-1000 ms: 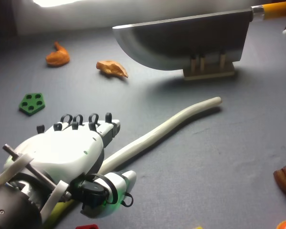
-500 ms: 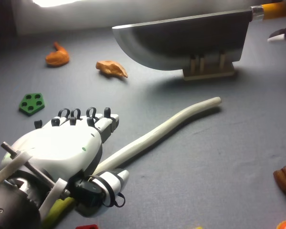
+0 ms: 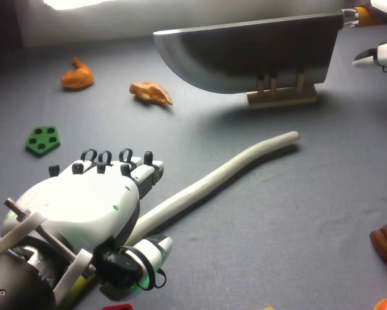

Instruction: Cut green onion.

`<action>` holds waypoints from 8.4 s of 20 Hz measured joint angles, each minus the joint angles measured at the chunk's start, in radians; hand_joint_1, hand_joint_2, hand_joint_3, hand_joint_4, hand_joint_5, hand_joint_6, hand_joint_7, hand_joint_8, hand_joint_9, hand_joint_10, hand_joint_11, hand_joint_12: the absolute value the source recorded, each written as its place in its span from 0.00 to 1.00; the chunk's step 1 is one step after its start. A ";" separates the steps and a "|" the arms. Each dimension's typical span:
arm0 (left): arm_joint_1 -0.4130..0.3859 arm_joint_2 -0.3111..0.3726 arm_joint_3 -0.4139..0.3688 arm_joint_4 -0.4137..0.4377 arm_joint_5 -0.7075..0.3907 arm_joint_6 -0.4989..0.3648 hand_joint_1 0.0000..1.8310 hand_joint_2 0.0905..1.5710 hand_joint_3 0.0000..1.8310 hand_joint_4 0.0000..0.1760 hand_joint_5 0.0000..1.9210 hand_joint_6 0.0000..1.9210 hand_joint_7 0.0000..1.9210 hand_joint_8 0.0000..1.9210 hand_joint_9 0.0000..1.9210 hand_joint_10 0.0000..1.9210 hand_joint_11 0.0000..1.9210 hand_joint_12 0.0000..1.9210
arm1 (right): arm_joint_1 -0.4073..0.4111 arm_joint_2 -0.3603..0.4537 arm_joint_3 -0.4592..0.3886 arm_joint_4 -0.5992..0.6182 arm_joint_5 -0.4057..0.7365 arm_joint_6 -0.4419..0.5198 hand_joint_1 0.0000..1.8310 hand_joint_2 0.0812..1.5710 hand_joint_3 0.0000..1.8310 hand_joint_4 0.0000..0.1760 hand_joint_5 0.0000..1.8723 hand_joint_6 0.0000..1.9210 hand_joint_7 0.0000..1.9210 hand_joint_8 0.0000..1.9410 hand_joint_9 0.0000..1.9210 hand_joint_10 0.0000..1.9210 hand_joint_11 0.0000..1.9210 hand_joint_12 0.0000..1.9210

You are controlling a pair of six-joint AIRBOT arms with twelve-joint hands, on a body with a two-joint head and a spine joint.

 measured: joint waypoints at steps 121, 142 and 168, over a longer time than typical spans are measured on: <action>0.341 -0.319 0.137 0.192 0.272 -0.315 0.14 0.88 0.00 0.00 0.02 0.00 0.02 0.00 0.01 0.00 0.00 0.00 | -0.037 0.087 -0.099 0.298 0.304 -0.309 0.87 0.77 0.00 1.00 0.73 1.00 0.82 1.00 0.85 1.00 0.90 1.00; 0.241 -0.203 0.133 0.210 0.149 -0.233 0.14 0.87 0.00 0.00 0.03 0.01 0.01 0.00 0.00 0.00 0.00 0.00 | -0.099 -0.099 0.149 0.234 0.378 -0.182 0.87 0.77 0.00 1.00 0.74 1.00 0.82 1.00 0.85 1.00 0.89 1.00; -0.158 -0.040 0.137 -0.097 -0.263 0.235 0.16 0.87 0.00 0.00 0.04 0.00 0.03 0.00 0.01 0.00 0.00 0.06 | -0.130 -0.141 0.169 0.247 0.380 -0.180 0.58 0.69 0.00 0.00 0.16 0.58 0.18 0.63 0.14 0.84 0.11 1.00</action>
